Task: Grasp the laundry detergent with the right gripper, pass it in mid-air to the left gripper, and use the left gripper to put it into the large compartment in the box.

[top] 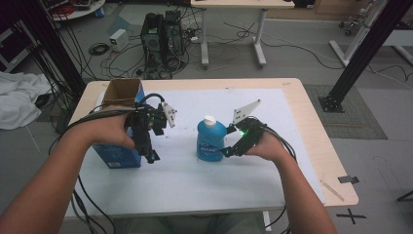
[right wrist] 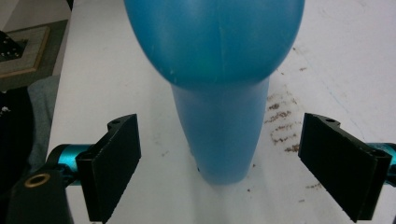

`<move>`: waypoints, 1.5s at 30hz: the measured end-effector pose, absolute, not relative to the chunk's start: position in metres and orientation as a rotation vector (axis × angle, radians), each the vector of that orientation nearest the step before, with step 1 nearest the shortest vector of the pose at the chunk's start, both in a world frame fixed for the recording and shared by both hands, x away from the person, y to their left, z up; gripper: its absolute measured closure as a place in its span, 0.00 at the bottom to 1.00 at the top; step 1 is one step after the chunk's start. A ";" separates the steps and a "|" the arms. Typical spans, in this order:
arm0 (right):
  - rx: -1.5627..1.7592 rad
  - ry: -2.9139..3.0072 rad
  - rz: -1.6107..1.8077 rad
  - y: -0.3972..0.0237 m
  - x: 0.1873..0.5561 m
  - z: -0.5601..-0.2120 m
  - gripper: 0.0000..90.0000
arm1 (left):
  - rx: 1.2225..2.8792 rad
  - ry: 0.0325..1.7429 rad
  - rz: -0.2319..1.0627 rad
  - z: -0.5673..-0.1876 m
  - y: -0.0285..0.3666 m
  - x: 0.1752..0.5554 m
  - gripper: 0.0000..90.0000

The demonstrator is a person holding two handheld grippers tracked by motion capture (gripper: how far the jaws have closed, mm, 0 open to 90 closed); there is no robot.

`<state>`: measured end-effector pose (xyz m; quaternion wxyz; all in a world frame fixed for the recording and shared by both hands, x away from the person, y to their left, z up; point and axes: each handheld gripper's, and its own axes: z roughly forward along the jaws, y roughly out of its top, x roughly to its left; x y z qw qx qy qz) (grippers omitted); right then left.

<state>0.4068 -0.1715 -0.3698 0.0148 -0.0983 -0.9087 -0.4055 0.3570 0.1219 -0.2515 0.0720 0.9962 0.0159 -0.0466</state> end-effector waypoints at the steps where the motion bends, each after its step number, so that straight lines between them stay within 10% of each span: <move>1: -0.305 -2.829 -1.267 -0.170 0.407 -0.370 0.13 | 2.994 0.028 -0.119 -0.251 0.122 0.358 0.13; 45: -0.267 -2.806 -1.348 -0.134 0.415 -0.391 0.17 | 2.986 0.063 -0.138 -0.253 0.130 0.355 0.13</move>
